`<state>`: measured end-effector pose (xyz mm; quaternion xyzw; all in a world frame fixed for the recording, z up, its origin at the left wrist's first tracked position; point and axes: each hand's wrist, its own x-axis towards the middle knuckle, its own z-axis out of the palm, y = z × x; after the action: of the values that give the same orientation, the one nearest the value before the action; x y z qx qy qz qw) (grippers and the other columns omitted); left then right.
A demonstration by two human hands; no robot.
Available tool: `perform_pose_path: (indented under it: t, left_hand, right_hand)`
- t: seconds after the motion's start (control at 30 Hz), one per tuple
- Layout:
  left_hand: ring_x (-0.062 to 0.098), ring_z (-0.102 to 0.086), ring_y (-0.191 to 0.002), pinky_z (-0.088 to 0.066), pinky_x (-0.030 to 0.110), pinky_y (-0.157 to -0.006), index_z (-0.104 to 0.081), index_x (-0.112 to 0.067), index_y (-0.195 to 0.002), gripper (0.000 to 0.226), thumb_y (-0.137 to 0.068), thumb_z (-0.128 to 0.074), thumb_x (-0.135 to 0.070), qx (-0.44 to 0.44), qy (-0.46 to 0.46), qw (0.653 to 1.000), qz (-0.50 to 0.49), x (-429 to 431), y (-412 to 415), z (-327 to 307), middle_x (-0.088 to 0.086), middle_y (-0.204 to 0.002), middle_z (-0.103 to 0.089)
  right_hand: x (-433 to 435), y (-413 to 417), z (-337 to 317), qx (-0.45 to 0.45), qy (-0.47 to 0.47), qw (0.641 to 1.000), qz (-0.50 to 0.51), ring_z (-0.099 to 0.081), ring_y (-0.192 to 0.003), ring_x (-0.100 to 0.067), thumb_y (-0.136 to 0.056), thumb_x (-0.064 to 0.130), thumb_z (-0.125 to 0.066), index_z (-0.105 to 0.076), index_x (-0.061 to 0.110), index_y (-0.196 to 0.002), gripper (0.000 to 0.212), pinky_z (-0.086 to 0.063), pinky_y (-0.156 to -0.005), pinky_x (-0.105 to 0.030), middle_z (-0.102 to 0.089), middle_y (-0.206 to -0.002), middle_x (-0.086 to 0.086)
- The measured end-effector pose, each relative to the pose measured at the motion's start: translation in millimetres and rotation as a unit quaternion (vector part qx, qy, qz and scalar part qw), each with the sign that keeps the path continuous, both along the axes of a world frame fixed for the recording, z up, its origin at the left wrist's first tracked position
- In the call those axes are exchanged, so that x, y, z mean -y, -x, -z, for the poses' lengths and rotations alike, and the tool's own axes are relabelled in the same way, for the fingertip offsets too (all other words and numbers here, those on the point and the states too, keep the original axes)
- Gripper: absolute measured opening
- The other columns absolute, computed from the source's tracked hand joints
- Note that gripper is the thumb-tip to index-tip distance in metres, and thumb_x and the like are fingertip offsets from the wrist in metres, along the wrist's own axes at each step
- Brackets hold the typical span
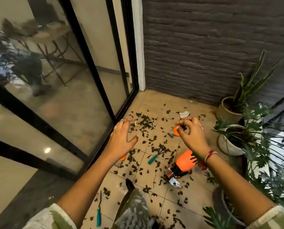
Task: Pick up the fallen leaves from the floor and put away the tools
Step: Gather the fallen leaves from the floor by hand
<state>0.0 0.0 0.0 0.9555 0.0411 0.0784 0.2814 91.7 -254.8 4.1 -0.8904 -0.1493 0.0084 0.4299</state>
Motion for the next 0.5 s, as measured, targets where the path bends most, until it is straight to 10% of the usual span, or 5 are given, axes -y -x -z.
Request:
perform_pose_path:
  t: [0.5]
  left_hand:
    - [0.02,-0.036,-0.13,-0.025,0.027,-0.104,-0.051,-0.012,-0.129,0.047,-0.086,-0.065,-0.024,-0.012,0.017,0.998,-0.057,-70,-106,26,0.005,-0.134,-0.047]
  right_hand:
    - [-53,-103,34,-0.035,0.079,0.996,-0.024,-0.043,-0.114,-0.023,-0.087,0.015,-0.061,-0.067,0.023,-0.101,0.017,-0.036,-0.101,-0.04,-0.042,-0.108,0.003]
